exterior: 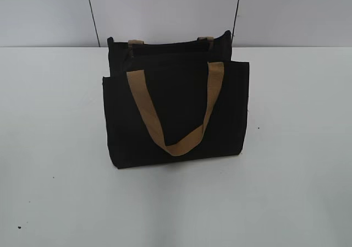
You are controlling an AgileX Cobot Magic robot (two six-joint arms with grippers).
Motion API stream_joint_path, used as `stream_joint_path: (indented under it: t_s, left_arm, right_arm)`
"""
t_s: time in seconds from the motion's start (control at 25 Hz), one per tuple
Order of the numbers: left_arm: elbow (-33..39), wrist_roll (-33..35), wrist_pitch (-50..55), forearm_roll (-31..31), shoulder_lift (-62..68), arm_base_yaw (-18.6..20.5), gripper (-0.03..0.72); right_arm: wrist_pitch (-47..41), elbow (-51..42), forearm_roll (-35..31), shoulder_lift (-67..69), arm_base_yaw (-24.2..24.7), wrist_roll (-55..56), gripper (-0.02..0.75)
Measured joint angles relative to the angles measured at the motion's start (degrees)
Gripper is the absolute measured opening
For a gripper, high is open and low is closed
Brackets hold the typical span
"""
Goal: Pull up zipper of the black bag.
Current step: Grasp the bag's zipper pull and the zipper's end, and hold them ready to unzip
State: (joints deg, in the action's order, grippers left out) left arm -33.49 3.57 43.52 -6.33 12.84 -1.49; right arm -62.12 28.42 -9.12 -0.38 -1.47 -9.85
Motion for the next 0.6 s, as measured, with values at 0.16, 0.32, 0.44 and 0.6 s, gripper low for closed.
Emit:
stream_joint_path:
  t_s: [0.16,0.32,0.44,0.6]
  left_arm:
    - [-0.04,0.66,-13.49,0.00,8.86,0.00,0.228]
    - [-0.04,0.82,-28.27,0.00,18.78,0.00,0.228]
    - [-0.04,0.82,-38.31,-0.33,27.96,-0.05,0.228]
    - [-0.04,0.88,-50.29,-0.96,39.46,-1.76,0.232]
  right_arm:
    - [0.00,0.00,0.00,0.00,0.00,0.00,0.577]
    - [0.05,0.00,0.00,0.00,0.00,0.00,0.577]
    - [0.05,0.00,0.00,0.00,0.00,0.00,0.577]
    - [0.05,0.00,0.00,0.00,0.00,0.00,0.577]
